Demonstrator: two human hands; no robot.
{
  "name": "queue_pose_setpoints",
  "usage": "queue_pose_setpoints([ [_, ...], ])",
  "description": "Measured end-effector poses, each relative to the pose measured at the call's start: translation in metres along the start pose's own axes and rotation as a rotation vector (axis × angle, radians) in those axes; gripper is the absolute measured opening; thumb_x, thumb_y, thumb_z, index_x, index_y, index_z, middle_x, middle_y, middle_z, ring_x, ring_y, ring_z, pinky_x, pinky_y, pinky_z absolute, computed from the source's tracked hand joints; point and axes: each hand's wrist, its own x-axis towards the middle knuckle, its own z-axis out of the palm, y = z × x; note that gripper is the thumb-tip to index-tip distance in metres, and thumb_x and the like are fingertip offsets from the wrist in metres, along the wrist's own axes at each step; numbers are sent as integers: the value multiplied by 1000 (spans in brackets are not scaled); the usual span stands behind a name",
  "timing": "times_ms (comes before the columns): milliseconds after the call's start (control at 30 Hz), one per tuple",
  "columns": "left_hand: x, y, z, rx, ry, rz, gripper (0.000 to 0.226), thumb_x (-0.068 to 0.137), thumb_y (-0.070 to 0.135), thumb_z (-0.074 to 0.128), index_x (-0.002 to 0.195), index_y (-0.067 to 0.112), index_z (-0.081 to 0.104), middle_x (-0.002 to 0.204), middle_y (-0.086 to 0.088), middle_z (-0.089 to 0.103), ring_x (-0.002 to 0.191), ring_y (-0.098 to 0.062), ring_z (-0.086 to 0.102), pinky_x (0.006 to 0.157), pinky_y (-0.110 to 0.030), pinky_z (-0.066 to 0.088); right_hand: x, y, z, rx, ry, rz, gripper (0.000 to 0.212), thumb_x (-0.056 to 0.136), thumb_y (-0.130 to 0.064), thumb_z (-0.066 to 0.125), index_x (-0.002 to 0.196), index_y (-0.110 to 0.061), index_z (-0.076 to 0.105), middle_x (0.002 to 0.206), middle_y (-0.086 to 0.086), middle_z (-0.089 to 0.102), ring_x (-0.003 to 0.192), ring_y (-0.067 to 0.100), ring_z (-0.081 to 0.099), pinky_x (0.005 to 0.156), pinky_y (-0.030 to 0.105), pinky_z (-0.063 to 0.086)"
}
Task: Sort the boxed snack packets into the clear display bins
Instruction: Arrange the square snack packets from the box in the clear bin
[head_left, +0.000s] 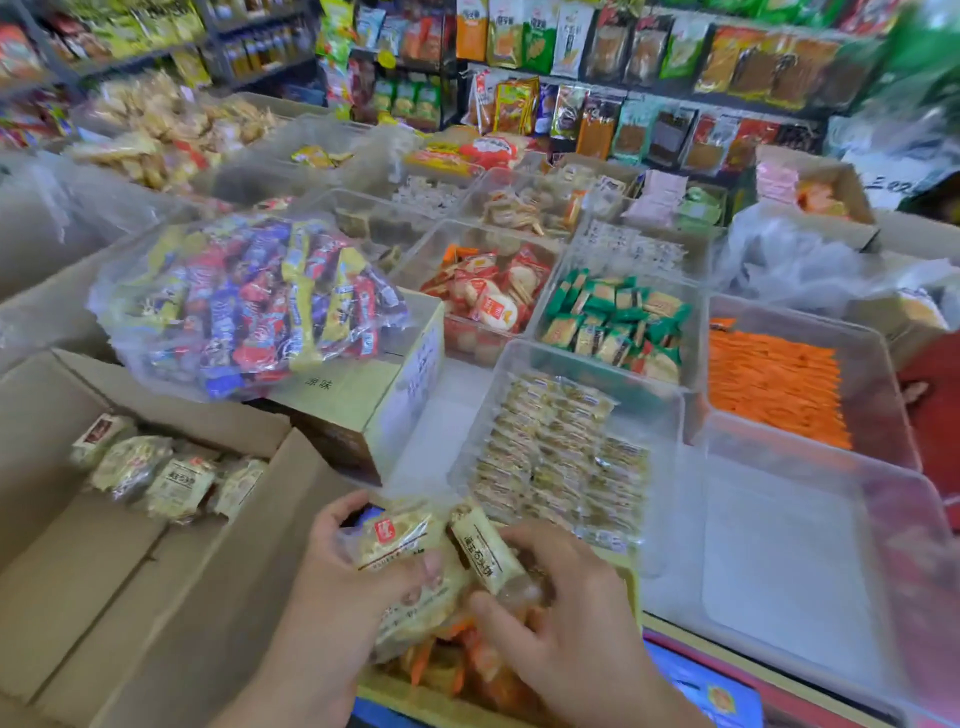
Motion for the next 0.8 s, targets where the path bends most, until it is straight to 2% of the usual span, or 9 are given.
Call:
queue_pose_setpoints([
  [67,0,-8,23,83,-11,17,93,47,5,100,121,43,56,98,-1,78,87,-20,77,65,-35,63,0,16,-17,143,-86,150,55,71,-49,69,121,-56,49,104,-30,71,90,-6,68,76,16,52],
  [167,1,-9,49,215,-24,41,98,29,35,94,115,60,54,128,-5,59,120,-23,60,95,-48,57,7,45,-41,352,-256,351,78,77,-38,75,135,-65,31,111,-26,71,96,-4,69,80,22,57],
  [267,7,-8,67,310,-90,51,102,31,39,94,118,67,49,133,-4,48,129,-21,50,103,-49,51,14,69,-65,432,-390,485,84,72,-31,78,128,-75,33,116,-19,63,93,-5,68,79,27,59],
  [367,17,-12,83,419,-158,71,101,47,29,100,120,72,45,135,-3,46,129,-20,49,90,-38,50,20,87,-74,522,-361,543,47,69,-35,75,109,-54,58,96,-13,65,74,9,69,67,38,62],
  [467,31,-14,98,467,-195,76,99,56,31,98,122,76,41,132,4,40,125,-11,41,86,-37,45,22,102,-74,540,-266,568,34,67,-41,75,98,-39,62,74,-8,57,61,8,52,54,31,56],
  [567,48,-17,111,415,-230,90,95,61,22,97,122,73,46,135,7,38,129,-9,34,84,-34,48,28,115,-78,428,-186,567,40,67,-37,66,104,-50,57,81,-13,64,57,8,49,54,26,49],
  [633,62,-22,119,398,-239,91,89,63,19,95,119,71,50,137,8,38,127,-7,37,74,-25,46,36,126,-85,345,-167,562,45,75,-31,64,111,-57,56,94,-25,61,69,9,63,55,18,50],
  [700,77,-27,125,352,-234,79,86,63,18,95,117,69,53,132,9,39,111,7,45,68,-20,42,44,137,-92,267,-167,555,48,81,-26,64,114,-60,58,109,-33,56,94,4,68,61,12,51],
  [800,97,-29,132,250,-237,44,88,49,25,99,114,68,57,128,12,41,96,32,45,74,-24,47,55,152,-103,286,-150,599,52,77,-18,66,113,-54,64,105,-21,61,79,-1,63,58,16,53],
])
